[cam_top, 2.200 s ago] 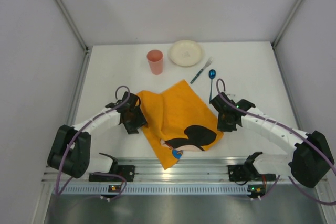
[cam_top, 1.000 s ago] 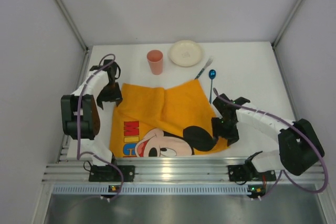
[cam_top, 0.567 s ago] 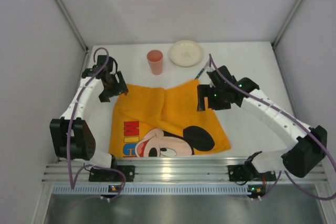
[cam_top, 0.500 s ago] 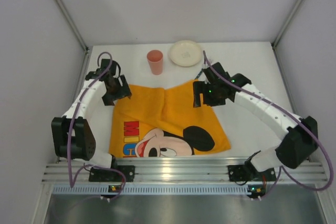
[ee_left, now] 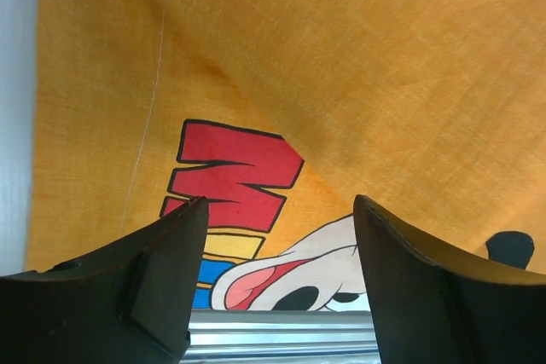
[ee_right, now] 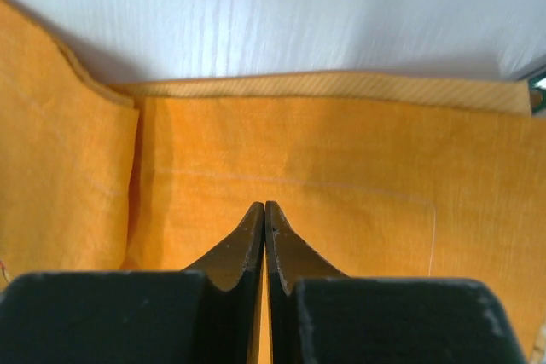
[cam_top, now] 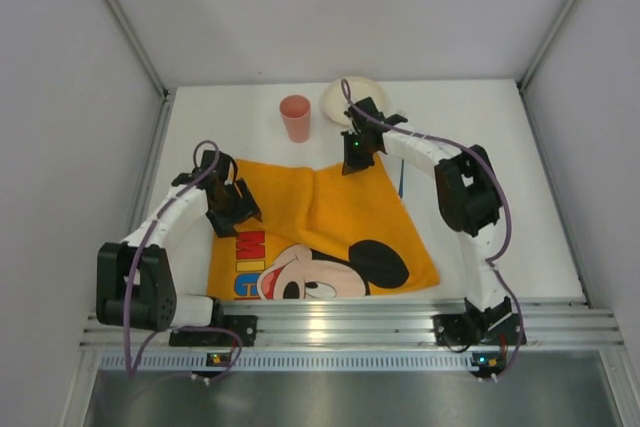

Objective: Set the dinner table for one person

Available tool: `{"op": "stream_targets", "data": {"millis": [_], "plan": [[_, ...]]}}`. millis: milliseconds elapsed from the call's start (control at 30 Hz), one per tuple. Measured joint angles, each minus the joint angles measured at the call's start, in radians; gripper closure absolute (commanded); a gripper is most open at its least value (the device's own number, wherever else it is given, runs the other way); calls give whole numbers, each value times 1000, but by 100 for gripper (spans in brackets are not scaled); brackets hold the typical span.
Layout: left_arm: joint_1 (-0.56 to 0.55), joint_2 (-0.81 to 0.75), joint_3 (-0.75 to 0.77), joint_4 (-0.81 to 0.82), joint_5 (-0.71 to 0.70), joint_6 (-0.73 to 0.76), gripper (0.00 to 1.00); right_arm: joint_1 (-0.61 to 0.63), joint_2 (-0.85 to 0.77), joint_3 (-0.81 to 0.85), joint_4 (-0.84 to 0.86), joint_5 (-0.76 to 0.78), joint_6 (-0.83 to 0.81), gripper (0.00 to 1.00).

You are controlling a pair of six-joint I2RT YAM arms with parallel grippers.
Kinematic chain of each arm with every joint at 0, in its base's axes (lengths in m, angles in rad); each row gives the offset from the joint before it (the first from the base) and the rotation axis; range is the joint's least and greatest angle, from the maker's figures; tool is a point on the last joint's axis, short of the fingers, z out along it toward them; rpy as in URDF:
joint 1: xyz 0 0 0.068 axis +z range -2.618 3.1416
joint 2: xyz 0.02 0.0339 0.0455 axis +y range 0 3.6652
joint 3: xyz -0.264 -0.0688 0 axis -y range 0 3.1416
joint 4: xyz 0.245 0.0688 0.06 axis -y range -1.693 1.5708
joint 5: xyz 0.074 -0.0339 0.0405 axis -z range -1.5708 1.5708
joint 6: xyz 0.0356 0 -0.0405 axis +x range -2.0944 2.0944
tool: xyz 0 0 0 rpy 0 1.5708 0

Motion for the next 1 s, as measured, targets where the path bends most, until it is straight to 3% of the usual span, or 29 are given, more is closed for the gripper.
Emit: {"op": "stream_targets", "data": {"millis": [267,633,1000], "plan": [[-1,87,-101,97,19,-45,27,-62,85,11,29,-19,6,100],[6,206,-25,57,-10,-58,23,-230,50,-65,92,-38,22,100],[214,209,13,-38,-230,41,21,-273,50,-61,94,-34,28,100]]}}
